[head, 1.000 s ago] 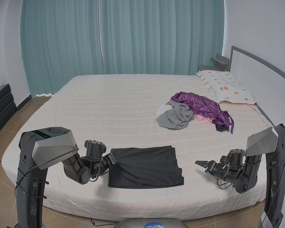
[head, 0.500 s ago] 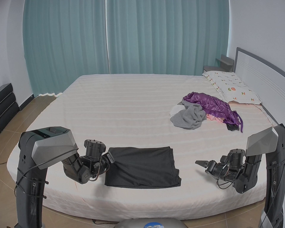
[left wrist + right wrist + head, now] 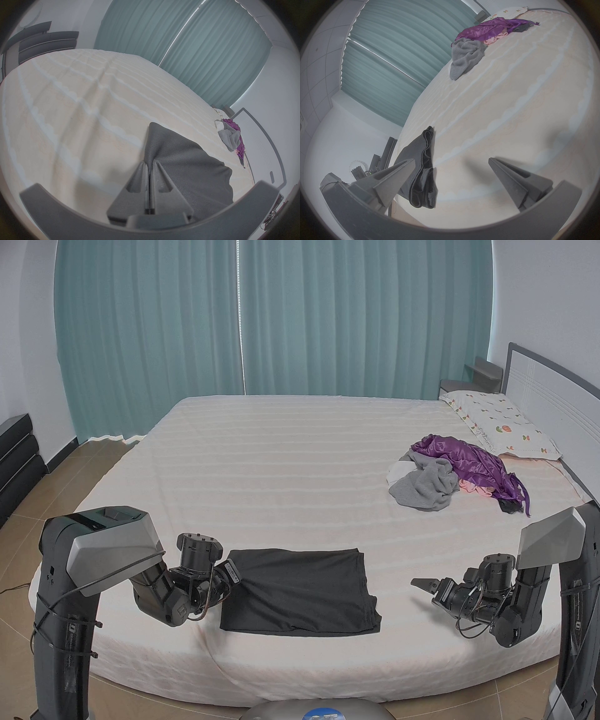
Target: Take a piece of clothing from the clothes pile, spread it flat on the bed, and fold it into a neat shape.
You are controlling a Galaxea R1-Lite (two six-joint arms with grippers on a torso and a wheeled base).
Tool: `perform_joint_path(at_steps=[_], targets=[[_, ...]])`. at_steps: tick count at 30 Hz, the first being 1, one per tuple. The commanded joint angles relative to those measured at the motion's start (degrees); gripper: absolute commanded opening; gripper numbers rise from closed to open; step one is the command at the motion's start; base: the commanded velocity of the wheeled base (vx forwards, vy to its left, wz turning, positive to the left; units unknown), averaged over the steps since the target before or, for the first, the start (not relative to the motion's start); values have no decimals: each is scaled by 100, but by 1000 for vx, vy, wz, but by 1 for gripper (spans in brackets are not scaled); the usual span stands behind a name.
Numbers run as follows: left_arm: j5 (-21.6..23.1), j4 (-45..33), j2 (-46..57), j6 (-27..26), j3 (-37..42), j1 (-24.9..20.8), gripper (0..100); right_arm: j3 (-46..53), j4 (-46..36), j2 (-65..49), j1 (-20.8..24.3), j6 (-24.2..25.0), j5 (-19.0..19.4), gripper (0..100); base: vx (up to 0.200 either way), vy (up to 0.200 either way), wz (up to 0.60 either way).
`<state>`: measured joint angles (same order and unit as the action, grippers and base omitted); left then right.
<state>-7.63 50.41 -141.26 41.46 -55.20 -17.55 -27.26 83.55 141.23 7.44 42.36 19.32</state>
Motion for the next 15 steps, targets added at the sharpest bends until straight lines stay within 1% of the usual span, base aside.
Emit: perform_joint_path(at_steps=[1, 9, 15], targets=[[-2, 4, -33, 2, -8, -2, 0, -8, 3, 28, 3, -9, 1, 100, 0, 200, 0], [25, 13, -33, 20, -26, -11, 0, -8, 3, 28, 12, 0, 1, 100, 0, 200, 0], [16, 13, -42, 20, -35, -20, 0, -8, 3, 28, 12, -9, 1, 100, 0, 0, 0]])
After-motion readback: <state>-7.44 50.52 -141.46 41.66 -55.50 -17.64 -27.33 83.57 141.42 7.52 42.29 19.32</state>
